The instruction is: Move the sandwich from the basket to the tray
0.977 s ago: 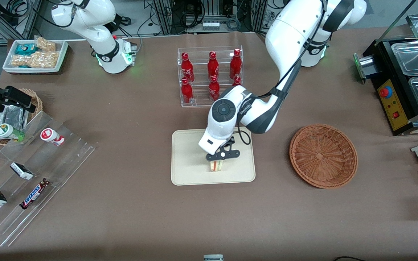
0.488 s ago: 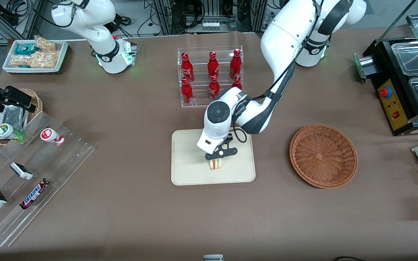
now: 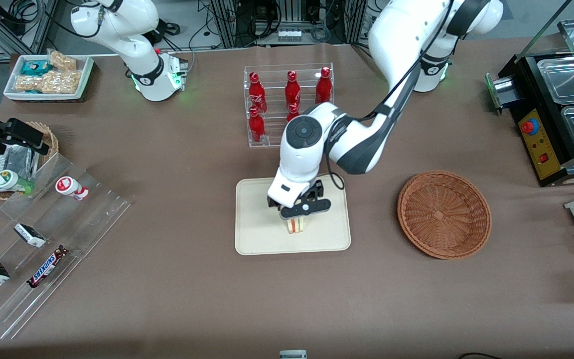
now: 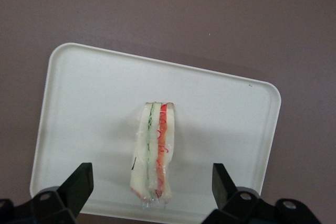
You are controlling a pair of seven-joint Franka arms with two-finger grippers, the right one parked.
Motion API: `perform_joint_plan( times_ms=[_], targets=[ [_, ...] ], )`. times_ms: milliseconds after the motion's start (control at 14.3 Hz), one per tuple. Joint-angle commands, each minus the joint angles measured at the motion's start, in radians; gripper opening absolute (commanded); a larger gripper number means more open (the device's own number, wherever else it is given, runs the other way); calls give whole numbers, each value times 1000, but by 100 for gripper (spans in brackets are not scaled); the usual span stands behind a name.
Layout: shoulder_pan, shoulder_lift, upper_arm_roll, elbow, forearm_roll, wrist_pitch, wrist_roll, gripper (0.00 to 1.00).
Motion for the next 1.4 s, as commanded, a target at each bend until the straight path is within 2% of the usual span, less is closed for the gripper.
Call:
perform_joint_plan(
  times_ms=[0, 209, 698, 977, 1326],
  targets=[
    [88, -115, -1, -69, -1, -91, 57, 100],
    [202, -235, -1, -174, -54, -137, 247, 100],
    [419, -501, -1, -455, -59, -151, 572, 100],
    [519, -570, 0, -454, -61, -255, 720, 100],
    [567, -616, 5, -404, -48, -388, 843, 100]
  ],
)
